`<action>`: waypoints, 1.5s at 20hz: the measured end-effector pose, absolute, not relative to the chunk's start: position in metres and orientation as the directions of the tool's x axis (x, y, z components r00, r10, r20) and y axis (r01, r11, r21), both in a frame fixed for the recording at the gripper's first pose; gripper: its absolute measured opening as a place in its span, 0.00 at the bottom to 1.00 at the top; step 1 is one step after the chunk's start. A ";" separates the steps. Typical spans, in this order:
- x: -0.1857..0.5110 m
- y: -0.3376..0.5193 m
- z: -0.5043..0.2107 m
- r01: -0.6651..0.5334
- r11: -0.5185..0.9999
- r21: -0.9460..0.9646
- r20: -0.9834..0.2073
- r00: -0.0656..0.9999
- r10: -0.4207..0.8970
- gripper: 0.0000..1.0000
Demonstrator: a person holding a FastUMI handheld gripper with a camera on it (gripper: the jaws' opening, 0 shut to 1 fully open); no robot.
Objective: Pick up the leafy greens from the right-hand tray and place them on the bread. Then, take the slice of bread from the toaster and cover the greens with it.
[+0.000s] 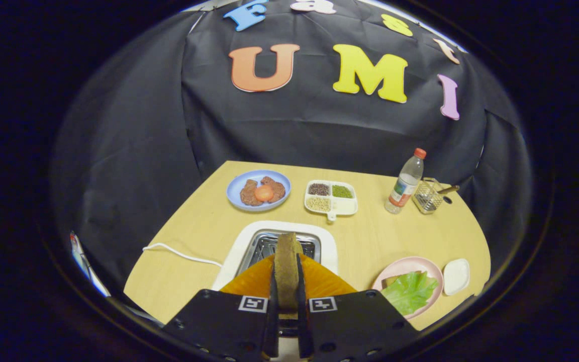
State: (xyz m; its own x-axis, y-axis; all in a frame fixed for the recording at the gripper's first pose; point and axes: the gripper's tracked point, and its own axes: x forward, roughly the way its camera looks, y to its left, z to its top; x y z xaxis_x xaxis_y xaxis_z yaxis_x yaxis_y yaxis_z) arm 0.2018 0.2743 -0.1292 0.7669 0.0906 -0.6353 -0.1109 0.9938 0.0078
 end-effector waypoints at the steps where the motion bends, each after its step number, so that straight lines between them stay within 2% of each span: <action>1: 0.200 0.274 -0.122 -0.112 0.994 0.005 -0.618 0.780 0.091 0.12; 2: 0.197 0.278 -0.116 -0.118 0.993 0.004 -0.605 0.790 0.096 0.09; 11: 0.172 0.275 -0.027 -0.161 0.987 0.027 -0.436 0.886 0.156 0.08; 17: 0.161 0.241 -0.004 -0.138 0.989 0.055 -0.377 0.914 0.148 0.08; 22: 0.162 0.199 -0.029 -0.094 0.995 0.044 -0.387 0.916 0.103 0.08; 30: 0.177 0.128 -0.113 -0.027 0.999 0.031 -0.461 0.887 0.038 0.08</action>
